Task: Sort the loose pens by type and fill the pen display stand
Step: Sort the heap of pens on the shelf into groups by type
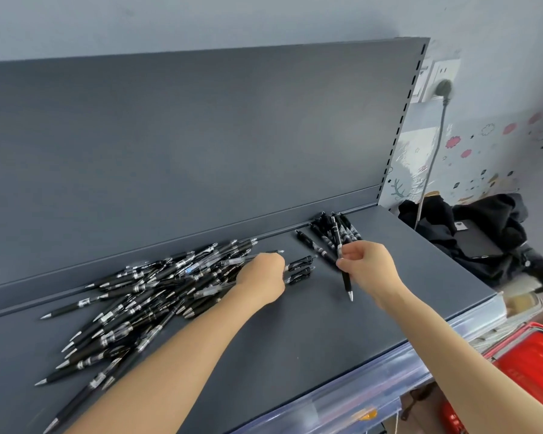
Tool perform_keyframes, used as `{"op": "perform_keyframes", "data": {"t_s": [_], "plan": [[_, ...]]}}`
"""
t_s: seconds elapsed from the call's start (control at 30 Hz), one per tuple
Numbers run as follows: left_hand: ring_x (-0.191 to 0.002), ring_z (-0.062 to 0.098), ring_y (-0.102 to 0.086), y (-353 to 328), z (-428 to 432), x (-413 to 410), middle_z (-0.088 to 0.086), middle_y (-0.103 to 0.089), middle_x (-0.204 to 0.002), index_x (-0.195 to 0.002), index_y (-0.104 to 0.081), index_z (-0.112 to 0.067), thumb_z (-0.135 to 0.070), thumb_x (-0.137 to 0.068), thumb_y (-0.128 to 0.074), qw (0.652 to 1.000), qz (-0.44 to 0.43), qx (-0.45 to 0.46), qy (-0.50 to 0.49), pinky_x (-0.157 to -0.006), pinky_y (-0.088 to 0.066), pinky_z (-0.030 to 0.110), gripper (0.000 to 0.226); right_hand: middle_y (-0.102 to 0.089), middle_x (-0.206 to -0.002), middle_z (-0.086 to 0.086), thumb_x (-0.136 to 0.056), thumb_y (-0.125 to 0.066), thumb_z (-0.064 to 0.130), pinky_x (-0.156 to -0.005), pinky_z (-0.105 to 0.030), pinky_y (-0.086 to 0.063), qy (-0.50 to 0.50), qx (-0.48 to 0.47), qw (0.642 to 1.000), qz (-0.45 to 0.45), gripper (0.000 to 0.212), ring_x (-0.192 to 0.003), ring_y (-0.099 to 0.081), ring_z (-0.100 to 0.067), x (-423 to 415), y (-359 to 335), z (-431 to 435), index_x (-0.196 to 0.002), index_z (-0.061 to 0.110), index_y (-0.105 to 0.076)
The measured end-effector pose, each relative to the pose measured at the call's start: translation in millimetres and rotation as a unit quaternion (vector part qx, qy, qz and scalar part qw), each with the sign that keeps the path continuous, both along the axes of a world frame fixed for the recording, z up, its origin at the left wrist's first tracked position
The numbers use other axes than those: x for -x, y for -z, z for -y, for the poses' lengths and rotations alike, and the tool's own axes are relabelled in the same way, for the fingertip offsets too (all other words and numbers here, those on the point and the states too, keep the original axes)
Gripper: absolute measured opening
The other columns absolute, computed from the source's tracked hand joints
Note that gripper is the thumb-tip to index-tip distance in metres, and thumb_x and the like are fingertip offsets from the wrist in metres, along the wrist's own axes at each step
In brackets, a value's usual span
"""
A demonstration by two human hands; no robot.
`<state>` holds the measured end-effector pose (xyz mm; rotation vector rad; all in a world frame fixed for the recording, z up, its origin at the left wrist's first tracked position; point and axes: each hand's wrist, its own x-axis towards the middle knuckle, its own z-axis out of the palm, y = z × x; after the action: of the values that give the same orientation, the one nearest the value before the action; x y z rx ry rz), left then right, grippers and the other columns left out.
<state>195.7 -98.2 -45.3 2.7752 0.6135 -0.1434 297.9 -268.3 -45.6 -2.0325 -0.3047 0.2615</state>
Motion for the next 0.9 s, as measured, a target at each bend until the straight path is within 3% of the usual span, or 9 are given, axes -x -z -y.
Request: {"op": "perform_keyframes", "data": {"t_s": [0.1, 0.2, 0.3, 0.37, 0.53, 0.73, 0.9], "plan": [[-0.081, 0.026, -0.060, -1, -1, -11, 0.007, -0.063, -0.091, -0.086, -0.061, -0.004, -0.010, -0.083, -0.056, 0.996, 0.045, 0.077, -0.031, -0.067, -0.048, 0.033, 0.009, -0.066, -0.089, 0.000, -0.077, -0.069, 0.006, -0.086, -0.041, -0.055, 0.001, -0.003, 1.000, -0.001, 0.021, -0.089, -0.066, -0.021, -9, 0, 4, -0.093, 0.020, -0.065], [-0.073, 0.021, -0.046, -8, 3, -25, 0.003, -0.053, -0.078, -0.074, -0.050, -0.010, -0.015, -0.083, -0.060, 0.969, 0.098, 0.211, -0.084, -0.063, -0.035, 0.030, 0.014, -0.064, -0.085, 0.001, -0.079, -0.067, 0.006, -0.084, -0.038, -0.054, 0.003, 0.002, 1.000, 0.010, 0.021, -0.086, -0.064, -0.022, -20, -3, 5, -0.098, 0.016, -0.065], [-0.067, 0.022, -0.044, -11, 9, -45, 0.005, -0.050, -0.071, -0.076, -0.054, -0.008, -0.008, -0.084, -0.060, 0.920, 0.124, 0.342, -0.147, -0.062, -0.042, 0.031, 0.010, -0.063, -0.089, -0.001, -0.081, -0.064, 0.007, -0.069, -0.028, -0.047, -0.014, 0.026, 0.999, 0.034, 0.024, -0.079, -0.060, -0.023, -34, -10, 3, -0.104, 0.015, -0.063], [-0.065, 0.024, -0.048, -12, 10, -59, 0.009, -0.055, -0.073, -0.074, -0.057, -0.007, -0.005, -0.084, -0.060, 0.894, 0.123, 0.391, -0.183, -0.059, -0.047, 0.031, 0.011, -0.064, -0.093, -0.001, -0.081, -0.064, 0.009, -0.068, -0.024, -0.042, -0.025, 0.045, 0.998, 0.043, 0.026, -0.077, -0.059, -0.022, -45, -13, 0, -0.107, 0.015, -0.063], [-0.054, 0.018, -0.051, -17, 17, -94, 0.009, -0.057, -0.067, -0.077, -0.057, -0.004, -0.002, -0.087, -0.061, 0.853, 0.103, 0.452, -0.239, -0.053, -0.049, 0.026, 0.011, -0.066, -0.090, -0.002, -0.080, -0.066, 0.009, -0.070, -0.025, -0.046, -0.052, 0.094, 0.993, 0.052, 0.023, -0.081, -0.060, -0.019, -68, -17, -9, -0.102, 0.010, -0.066], [-0.060, 0.023, -0.057, -18, 26, -123, 0.016, -0.057, -0.076, -0.080, -0.050, -0.001, 0.007, -0.087, -0.056, 0.814, 0.101, 0.488, -0.299, -0.062, -0.058, 0.040, 0.012, -0.068, -0.096, -0.017, -0.076, -0.062, 0.006, -0.079, -0.039, -0.053, -0.062, 0.168, 0.980, 0.081, 0.025, -0.097, -0.062, -0.032, -86, -16, -20, -0.098, -0.004, -0.064], [-0.075, 0.026, -0.062, -17, 25, -128, 0.018, -0.057, -0.092, -0.094, -0.050, 0.000, 0.004, -0.087, -0.056, 0.829, 0.126, 0.454, -0.300, -0.065, -0.057, 0.038, 0.011, -0.068, -0.094, -0.010, -0.080, -0.064, 0.015, -0.079, -0.036, -0.053, -0.096, 0.208, 0.969, 0.091, 0.023, -0.093, -0.062, -0.029, -92, -14, -22, -0.099, 0.002, -0.064]]}}
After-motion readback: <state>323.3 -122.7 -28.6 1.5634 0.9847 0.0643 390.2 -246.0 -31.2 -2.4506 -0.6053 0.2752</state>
